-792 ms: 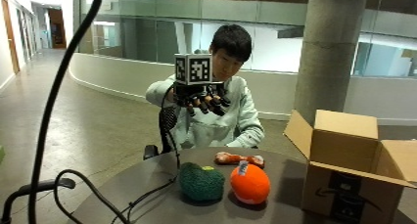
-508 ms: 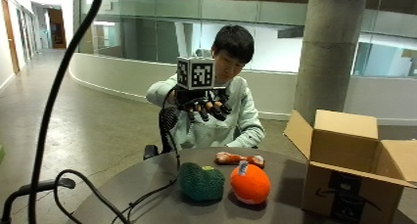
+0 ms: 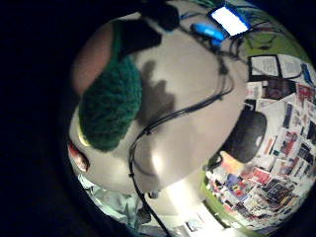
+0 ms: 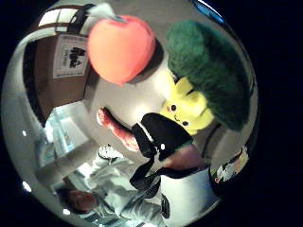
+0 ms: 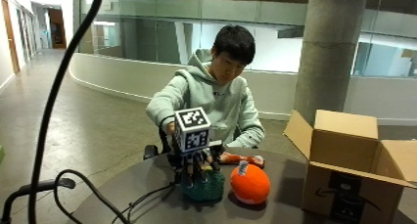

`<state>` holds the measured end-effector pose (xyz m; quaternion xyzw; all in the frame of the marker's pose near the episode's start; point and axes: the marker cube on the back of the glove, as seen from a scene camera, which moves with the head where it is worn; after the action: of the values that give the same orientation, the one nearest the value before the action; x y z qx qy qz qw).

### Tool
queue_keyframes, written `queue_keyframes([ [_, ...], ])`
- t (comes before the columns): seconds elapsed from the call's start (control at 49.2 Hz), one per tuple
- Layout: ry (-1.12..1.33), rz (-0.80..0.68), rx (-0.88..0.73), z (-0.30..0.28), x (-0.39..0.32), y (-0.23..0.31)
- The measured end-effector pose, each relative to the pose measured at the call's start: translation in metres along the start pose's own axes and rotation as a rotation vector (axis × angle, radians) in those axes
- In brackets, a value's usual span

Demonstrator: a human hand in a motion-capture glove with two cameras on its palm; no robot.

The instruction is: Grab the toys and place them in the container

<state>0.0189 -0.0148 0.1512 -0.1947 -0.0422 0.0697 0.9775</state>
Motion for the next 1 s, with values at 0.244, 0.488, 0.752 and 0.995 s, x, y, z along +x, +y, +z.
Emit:
queue_keyframes([
  [0.244,-0.109,0.027,0.166,0.035,0.013,-0.028],
  [0.488,-0.064,-0.012,0.4,0.04,0.011,-0.034],
  [0.752,0.075,-0.072,0.311,0.027,0.0,-0.011],
  [0.995,0.128,-0.141,0.186,-0.066,-0.03,0.039],
])
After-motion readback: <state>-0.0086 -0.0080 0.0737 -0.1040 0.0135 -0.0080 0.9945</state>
